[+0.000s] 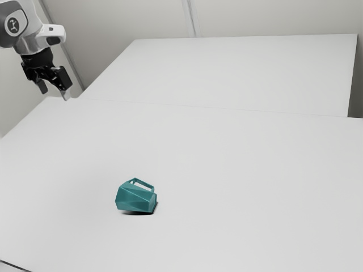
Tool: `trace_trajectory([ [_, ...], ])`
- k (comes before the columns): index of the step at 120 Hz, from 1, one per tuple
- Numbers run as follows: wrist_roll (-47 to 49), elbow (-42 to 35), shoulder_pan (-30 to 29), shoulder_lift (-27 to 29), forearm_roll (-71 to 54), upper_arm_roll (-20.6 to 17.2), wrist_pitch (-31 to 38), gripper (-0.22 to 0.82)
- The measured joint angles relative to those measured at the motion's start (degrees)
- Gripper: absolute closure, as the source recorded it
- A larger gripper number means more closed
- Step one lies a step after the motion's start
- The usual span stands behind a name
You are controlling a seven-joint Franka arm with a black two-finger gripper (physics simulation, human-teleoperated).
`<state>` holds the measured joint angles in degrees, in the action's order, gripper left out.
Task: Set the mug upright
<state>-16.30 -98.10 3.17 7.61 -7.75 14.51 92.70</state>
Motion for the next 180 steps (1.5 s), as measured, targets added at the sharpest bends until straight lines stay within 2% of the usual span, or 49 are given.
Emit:
trace_trajectory([
  [40, 6.4, -2.8, -0.2, 0.8, 0.2, -0.4, 0.1, 0.00],
  [52, 7.7, -5.9, -0.4, 0.8, 1.4, -0.4, 0.8, 0.00],
  [71, 9.5, -14.1, -4.7, 0.8, 11.5, -0.2, 4.1, 0.00],
  [97, 10.9, -23.3, -6.9, 0.8, 25.3, -0.2, 8.4, 0.00],
  [128, 7.8, -33.0, -7.7, -0.5, 37.0, -0.2, 15.6, 0.00],
  [152, 3.1, -35.1, -7.6, -5.2, 45.8, -0.2, 20.0, 0.00],
  [180, -2.6, -37.3, -7.5, -8.4, 53.3, -0.2, 22.1, 0.00],
])
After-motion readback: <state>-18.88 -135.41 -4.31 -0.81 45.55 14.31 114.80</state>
